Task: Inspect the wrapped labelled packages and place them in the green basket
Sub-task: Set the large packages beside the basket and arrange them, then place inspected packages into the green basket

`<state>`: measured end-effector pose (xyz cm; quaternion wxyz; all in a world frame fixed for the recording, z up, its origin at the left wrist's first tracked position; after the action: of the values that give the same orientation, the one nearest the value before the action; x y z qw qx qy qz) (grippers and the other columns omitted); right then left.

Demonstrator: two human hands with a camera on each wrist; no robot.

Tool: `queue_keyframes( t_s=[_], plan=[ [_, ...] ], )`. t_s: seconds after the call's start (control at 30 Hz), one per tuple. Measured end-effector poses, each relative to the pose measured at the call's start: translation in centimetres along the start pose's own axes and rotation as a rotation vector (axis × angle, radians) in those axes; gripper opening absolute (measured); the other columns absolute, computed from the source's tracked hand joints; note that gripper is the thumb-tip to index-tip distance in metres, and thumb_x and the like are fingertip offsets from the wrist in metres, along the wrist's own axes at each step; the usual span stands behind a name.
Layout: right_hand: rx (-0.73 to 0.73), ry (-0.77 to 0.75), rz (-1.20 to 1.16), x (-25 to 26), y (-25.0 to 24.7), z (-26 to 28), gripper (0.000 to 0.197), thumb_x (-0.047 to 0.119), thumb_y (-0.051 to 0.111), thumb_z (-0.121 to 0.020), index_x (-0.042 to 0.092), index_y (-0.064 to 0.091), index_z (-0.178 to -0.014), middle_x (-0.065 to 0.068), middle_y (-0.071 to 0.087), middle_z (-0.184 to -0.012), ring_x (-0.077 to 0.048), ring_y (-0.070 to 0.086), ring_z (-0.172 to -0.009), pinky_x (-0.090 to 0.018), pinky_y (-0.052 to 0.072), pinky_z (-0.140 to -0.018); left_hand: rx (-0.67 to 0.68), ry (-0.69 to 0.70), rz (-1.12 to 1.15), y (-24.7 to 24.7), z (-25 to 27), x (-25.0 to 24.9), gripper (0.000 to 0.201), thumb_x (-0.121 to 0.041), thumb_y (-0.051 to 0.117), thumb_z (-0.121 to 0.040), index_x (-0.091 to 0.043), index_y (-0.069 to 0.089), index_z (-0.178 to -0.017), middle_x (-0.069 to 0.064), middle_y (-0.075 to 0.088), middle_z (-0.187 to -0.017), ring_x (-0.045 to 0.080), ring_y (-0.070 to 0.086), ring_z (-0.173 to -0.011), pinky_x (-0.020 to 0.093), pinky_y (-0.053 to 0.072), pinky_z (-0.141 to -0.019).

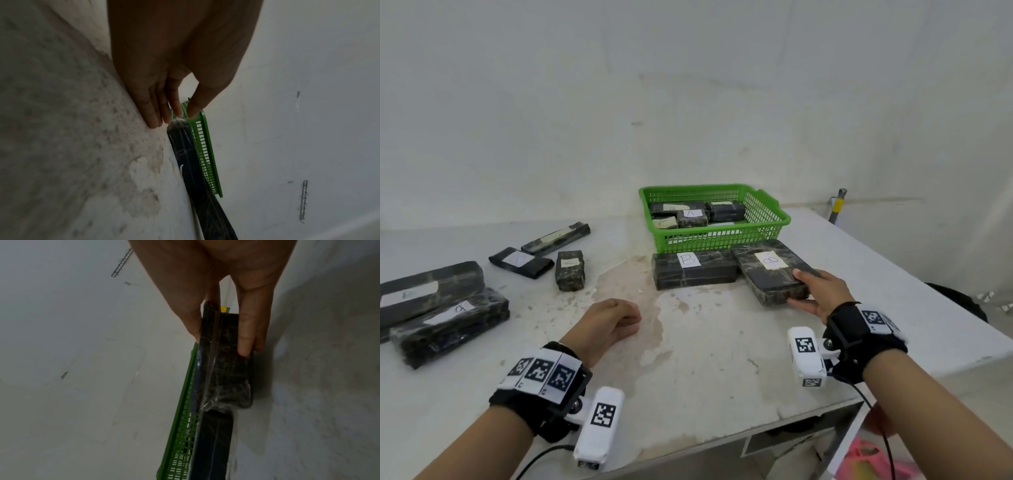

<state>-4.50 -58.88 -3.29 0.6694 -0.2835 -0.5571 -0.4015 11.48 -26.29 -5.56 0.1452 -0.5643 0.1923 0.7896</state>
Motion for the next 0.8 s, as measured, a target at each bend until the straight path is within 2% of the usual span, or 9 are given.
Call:
queue_keyframes(
  t_s=[0.1, 0.23, 0.3, 0.4, 0.47, 0.57, 0.63, 0.7, 0.8],
  plan=[
    [-0.008, 0.017, 0.073, -0.3, -0.1, -1.1, 0.021, 0.013, 0.072, -0.089, 0.005, 0.064, -0.106, -0.013, 0.062, -0.097, -0.028, 0.063, -0.080, -0.039, 0.061, -0.058, 0.014, 0.016, -0.010, -0.1, 0.0, 0.2, 0.009, 0.001, 0.052, -0.098, 0.001, 0.059, -0.092, 0.017, 0.061, -0.092, 0.022, 0.061, -0.089, 0.029, 0.052, -0.083],
    [-0.044, -0.044, 0.295, -0.4, -0.7, -2.1, 0.017, 0.022, 0.072, -0.089, 0.015, 0.064, -0.102, -0.006, 0.061, -0.082, -0.016, 0.052, -0.062, -0.027, 0.045, -0.056, 0.025, 0.023, -0.020, -0.2, 0.1, 0.5, 0.010, 0.000, 0.051, -0.099, 0.000, 0.057, -0.092, 0.015, 0.061, -0.093, 0.020, 0.060, -0.090, 0.027, 0.051, -0.084],
    [-0.023, -0.044, 0.373, -0.3, -0.6, -2.5, 0.014, 0.023, 0.070, -0.091, 0.017, 0.063, -0.101, -0.007, 0.060, -0.083, -0.015, 0.048, -0.059, -0.025, 0.038, -0.053, 0.026, 0.025, -0.025, -0.3, 0.1, 0.6, 0.011, 0.000, 0.050, -0.099, 0.000, 0.057, -0.092, 0.015, 0.061, -0.095, 0.020, 0.060, -0.092, 0.027, 0.050, -0.084],
    [0.009, 0.047, 0.346, 0.0, -0.4, -2.8, 0.012, 0.020, 0.069, -0.092, 0.010, 0.062, -0.089, -0.012, 0.057, -0.081, -0.020, 0.048, -0.056, -0.026, 0.041, -0.045, 0.017, 0.018, -0.023, -0.4, -0.1, 0.7, 0.013, 0.000, 0.049, -0.099, 0.000, 0.058, -0.091, 0.015, 0.061, -0.095, 0.022, 0.059, -0.096, 0.028, 0.050, -0.084],
    [0.010, 0.092, 0.302, -0.1, -0.2, -2.9, 0.019, 0.016, 0.067, -0.093, 0.010, 0.058, -0.078, -0.011, 0.055, -0.077, -0.021, 0.051, -0.056, -0.017, 0.041, -0.035, 0.008, 0.014, -0.034, -0.3, 0.0, 0.7, 0.013, 0.001, 0.049, -0.099, -0.001, 0.058, -0.091, 0.014, 0.061, -0.095, 0.021, 0.059, -0.096, 0.027, 0.049, -0.083],
    [0.007, 0.103, 0.278, 0.0, -0.1, -2.9, 0.023, 0.013, 0.065, -0.094, 0.009, 0.054, -0.075, -0.011, 0.055, -0.073, -0.020, 0.052, -0.057, -0.012, 0.037, -0.031, 0.001, 0.017, -0.050, -0.1, 0.2, 0.8, 0.012, 0.002, 0.049, -0.099, -0.001, 0.057, -0.091, 0.013, 0.060, -0.096, 0.018, 0.059, -0.094, 0.024, 0.049, -0.082],
    [0.006, 0.113, 0.282, -0.1, -0.1, -2.9, 0.021, 0.015, 0.066, -0.093, 0.007, 0.056, -0.078, -0.012, 0.056, -0.075, -0.019, 0.054, -0.057, -0.012, 0.037, -0.030, -0.002, 0.018, -0.051, -0.1, 0.2, 0.9, 0.011, 0.002, 0.049, -0.099, -0.001, 0.057, -0.092, 0.013, 0.060, -0.096, 0.017, 0.059, -0.093, 0.024, 0.049, -0.083],
    [-0.016, 0.099, 0.307, -0.1, -0.1, -2.8, 0.023, 0.022, 0.070, -0.091, 0.002, 0.058, -0.091, -0.014, 0.059, -0.085, -0.019, 0.057, -0.058, -0.013, 0.035, -0.030, -0.006, 0.017, -0.053, -0.1, 0.3, 0.8, 0.010, 0.002, 0.050, -0.099, -0.001, 0.057, -0.092, 0.012, 0.061, -0.096, 0.016, 0.059, -0.092, 0.024, 0.049, -0.082],
    [-0.053, 0.054, 0.384, 0.3, -0.3, -2.1, 0.054, 0.041, 0.074, -0.085, -0.001, 0.055, -0.112, -0.012, 0.061, -0.095, -0.018, 0.064, -0.067, -0.015, 0.035, -0.031, -0.004, 0.014, -0.062, 0.0, 0.5, 0.7, 0.010, 0.002, 0.050, -0.099, -0.001, 0.057, -0.092, 0.013, 0.060, -0.097, 0.016, 0.059, -0.092, 0.023, 0.049, -0.082]
  ],
)
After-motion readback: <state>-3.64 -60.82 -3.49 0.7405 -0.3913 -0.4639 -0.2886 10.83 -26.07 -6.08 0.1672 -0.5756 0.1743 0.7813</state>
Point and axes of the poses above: each hand's wrist, its own z-axis away from the middle knuckle, its own y-axis out of the palm, x = y × z, the point moved 3 cm from there along -z, towards the middle knuckle
